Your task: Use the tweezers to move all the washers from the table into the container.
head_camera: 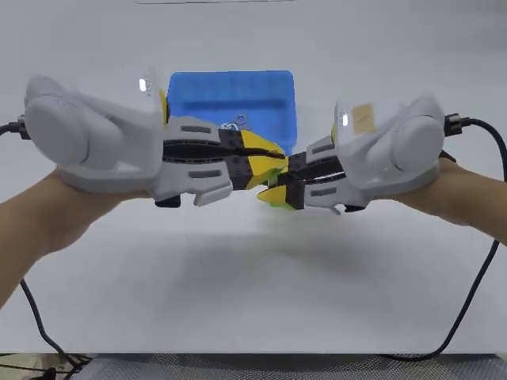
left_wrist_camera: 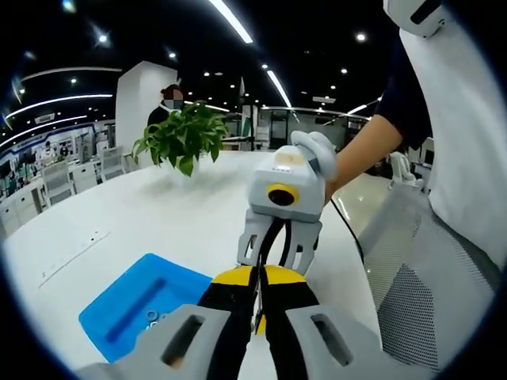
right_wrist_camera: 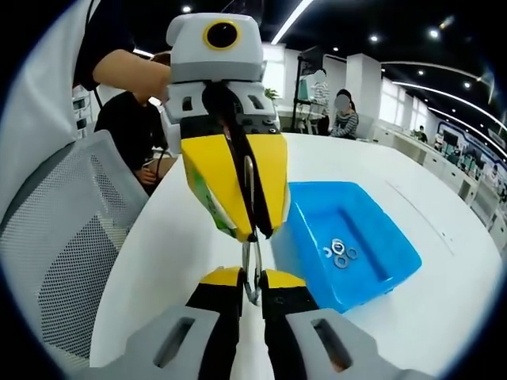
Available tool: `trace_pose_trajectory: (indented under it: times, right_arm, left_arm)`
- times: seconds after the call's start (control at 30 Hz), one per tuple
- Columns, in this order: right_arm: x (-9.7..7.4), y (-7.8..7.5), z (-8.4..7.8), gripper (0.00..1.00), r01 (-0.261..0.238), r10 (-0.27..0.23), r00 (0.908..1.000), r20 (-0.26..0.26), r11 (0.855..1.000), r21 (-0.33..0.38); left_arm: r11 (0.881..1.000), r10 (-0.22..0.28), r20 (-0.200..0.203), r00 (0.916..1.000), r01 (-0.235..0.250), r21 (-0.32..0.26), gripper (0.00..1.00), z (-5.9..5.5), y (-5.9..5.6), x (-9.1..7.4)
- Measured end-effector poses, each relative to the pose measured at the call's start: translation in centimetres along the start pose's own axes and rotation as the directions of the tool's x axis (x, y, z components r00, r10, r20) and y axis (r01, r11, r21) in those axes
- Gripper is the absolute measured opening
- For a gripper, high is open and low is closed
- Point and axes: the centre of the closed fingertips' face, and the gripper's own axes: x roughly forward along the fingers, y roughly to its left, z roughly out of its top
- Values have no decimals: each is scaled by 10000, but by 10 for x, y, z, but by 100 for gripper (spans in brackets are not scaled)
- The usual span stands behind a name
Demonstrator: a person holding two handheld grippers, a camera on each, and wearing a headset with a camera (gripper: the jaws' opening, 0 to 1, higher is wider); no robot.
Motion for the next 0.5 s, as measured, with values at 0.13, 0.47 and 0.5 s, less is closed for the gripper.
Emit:
trace_pose_trajectory:
  times: [0.13, 0.47, 0.5]
  right_arm:
    - [-2, -1, 12, 9, 116, -115, 9998, 174, 9999, -19]
    - [-6, 1, 35, 9, 195, -192, 9993, 308, 9998, -106]
    - [-6, 0, 37, 9, 224, -219, 9993, 317, 9996, -143]
  left_arm:
    - [9995, 304, 255, 9992, -301, -100, 12, 8, 2, -8]
    - [9969, 584, 1085, 9924, -523, -583, 31, 25, -7, -41]
    - [9961, 734, 973, 9925, -682, -561, 33, 21, -8, -45]
